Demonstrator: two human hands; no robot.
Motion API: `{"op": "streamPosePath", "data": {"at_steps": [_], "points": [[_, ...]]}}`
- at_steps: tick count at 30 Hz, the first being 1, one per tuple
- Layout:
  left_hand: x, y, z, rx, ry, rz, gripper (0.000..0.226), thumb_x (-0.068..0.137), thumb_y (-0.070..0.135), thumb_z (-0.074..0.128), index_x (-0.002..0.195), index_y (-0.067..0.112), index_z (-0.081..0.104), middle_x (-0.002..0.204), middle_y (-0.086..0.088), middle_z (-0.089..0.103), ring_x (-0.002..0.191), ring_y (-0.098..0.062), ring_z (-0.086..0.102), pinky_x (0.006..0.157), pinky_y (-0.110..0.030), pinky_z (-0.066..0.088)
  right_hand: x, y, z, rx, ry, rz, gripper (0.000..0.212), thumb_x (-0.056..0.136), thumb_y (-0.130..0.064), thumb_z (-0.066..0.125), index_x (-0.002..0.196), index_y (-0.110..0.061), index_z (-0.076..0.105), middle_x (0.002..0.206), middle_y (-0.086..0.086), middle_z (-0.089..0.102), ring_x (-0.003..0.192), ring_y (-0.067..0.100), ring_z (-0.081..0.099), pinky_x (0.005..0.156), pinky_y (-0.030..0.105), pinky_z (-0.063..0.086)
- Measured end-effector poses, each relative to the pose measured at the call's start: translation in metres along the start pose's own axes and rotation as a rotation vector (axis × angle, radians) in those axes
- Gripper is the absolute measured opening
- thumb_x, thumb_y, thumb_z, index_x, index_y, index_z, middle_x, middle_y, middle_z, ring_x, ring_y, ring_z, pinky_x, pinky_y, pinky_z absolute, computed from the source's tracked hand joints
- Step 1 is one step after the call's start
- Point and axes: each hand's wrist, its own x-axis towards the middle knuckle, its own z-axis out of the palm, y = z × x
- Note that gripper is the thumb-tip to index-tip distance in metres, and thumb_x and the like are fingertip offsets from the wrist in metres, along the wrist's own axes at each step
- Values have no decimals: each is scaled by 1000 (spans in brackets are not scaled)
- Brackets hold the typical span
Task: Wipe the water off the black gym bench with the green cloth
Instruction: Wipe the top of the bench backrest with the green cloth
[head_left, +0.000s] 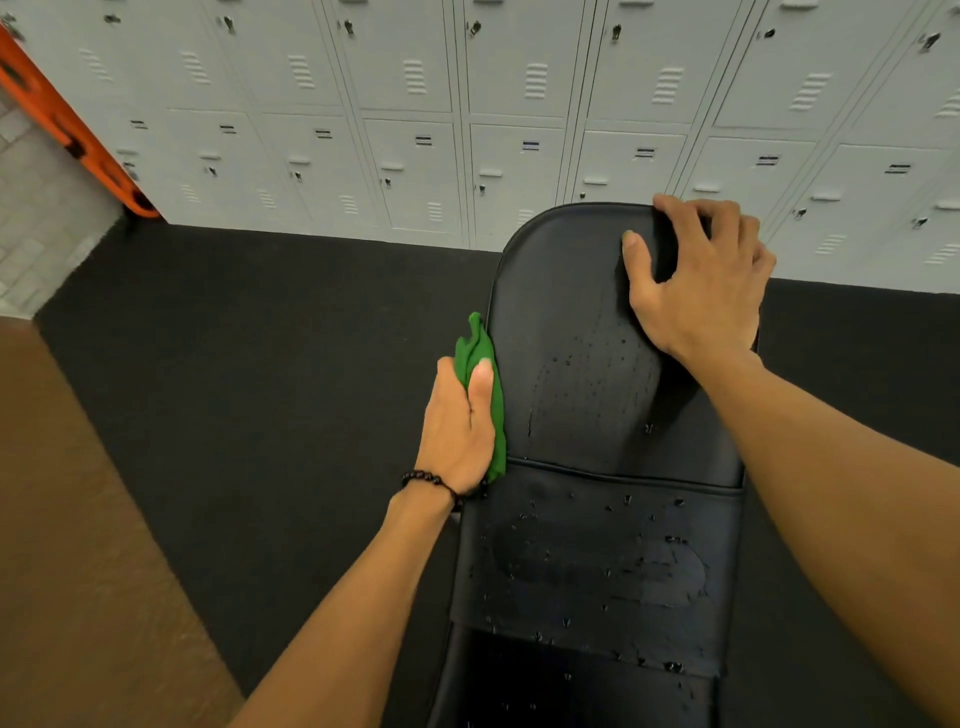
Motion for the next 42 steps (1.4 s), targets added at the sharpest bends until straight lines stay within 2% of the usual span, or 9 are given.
{"op": "streamPosePath", "data": {"at_steps": [2, 4, 7, 10, 14, 22, 32, 38, 42], "points": [[-9, -5, 1, 32, 36, 27, 29, 101, 45, 32, 97, 18, 42, 90, -2, 50, 76, -12, 51, 61, -15, 37, 0, 0, 0, 9, 0, -2, 51, 95, -60, 40, 137, -31, 47, 132, 5, 47, 124, 27, 42, 104, 47, 34], [-32, -14, 0, 93, 46, 62, 28, 100, 41, 37, 100, 15, 46, 96, -3, 48, 81, -1, 48, 69, -8, 38, 0, 0, 0, 12, 7, 3, 51, 95, -60, 40, 137, -32, 47, 131, 4, 47, 124, 26, 42, 104, 47, 34], [-51, -20, -2, 145, 155, 152, 29, 98, 23, 54, 120, 4, 54, 120, -7, 40, 100, 12, 39, 90, 2, 29, 0, 1, 0, 6, 21, 5, 50, 95, -60, 40, 136, -32, 49, 131, 4, 48, 123, 25, 43, 103, 45, 33], [-46, -14, 0, 141, 218, 255, 34, 93, 10, 63, 126, 7, 55, 125, -5, 40, 113, -7, 41, 100, -9, 33, 1, 1, 1, 5, 22, 5, 50, 94, -60, 39, 135, -32, 49, 130, 3, 48, 122, 24, 43, 103, 44, 34], [-59, -24, 0, 242, 235, 315, 24, 93, 11, 63, 115, 15, 55, 112, 11, 43, 103, -11, 43, 87, -30, 43, -1, 2, 0, 21, 31, 9, 50, 94, -60, 40, 135, -32, 50, 130, 2, 48, 123, 22, 43, 104, 42, 34], [-64, -15, -14, 412, 24, 438, 18, 86, 9, 66, 103, 11, 62, 103, 2, 55, 93, -18, 45, 76, -45, 46, 0, 2, 4, 7, 52, 6, 51, 92, -61, 38, 133, -33, 52, 128, 0, 50, 121, 21, 45, 101, 40, 34], [-66, 12, 8, 423, -152, 490, 15, 86, 17, 68, 100, 19, 65, 96, 11, 56, 93, -10, 45, 74, -30, 33, 1, 5, 2, -11, 34, 4, 53, 92, -61, 37, 135, -33, 50, 131, 0, 49, 123, 20, 44, 103, 40, 34], [-69, 21, 1, 496, -172, 472, 16, 87, 22, 68, 103, 19, 66, 96, 9, 59, 91, -13, 48, 74, -34, 40, -10, 14, -12, 68, -74, -50, 56, 94, -58, 40, 143, -33, 46, 142, 0, 45, 132, 21, 40, 106, 42, 33], [-69, 25, 1, 545, -187, 435, 16, 88, 22, 67, 103, 19, 65, 97, 8, 58, 94, -18, 52, 76, -34, 37, -63, 38, -34, 393, -149, 315, 58, 97, -53, 46, 150, -31, 34, 144, 4, 40, 130, 24, 44, 106, 41, 35]]}}
